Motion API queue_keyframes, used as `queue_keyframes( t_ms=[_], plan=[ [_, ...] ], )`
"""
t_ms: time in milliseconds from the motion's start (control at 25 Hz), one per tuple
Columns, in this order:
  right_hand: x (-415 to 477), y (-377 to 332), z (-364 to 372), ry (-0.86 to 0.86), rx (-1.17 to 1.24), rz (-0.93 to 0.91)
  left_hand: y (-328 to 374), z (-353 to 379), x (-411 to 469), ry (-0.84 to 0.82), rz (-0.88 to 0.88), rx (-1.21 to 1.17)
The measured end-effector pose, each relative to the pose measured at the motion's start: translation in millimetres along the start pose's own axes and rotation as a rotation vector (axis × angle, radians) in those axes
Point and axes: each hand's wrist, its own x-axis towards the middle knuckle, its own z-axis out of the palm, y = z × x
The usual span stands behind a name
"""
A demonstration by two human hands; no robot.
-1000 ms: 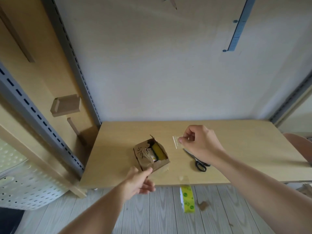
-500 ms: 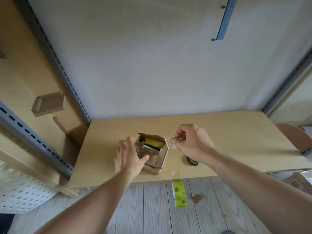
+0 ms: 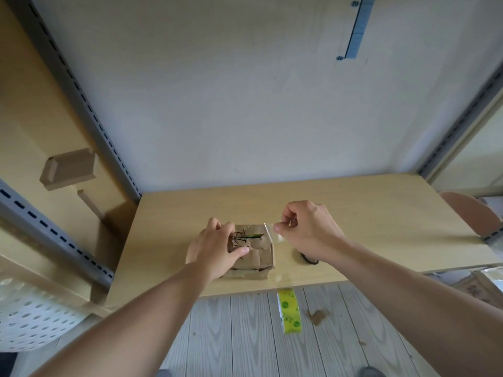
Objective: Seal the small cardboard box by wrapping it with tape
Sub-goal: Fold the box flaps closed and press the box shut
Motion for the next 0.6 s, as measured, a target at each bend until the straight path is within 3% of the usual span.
queue_keyframes(
  t_ms=[200,400,520,600],
  plan=[
    [7.6,-4.0,9.7,0.0,0.013,0.031,0.5,2.4,-0.2,0.094,0.066,0.112],
    [12.5,-8.8,21.7,-0.017,0.004,0.023,3.9,-0.9,6.8,0.099,-0.043,-0.304],
    [17.6,-14.1,27.8,0.018,0.04,0.046,7.0,-2.9,14.2,0.034,0.13,-0.27],
    [21.6,-17.1,32.4,0.048,0.066,0.078,10.6,-5.6,16.7,-0.023,0.14,-0.307]
  ],
)
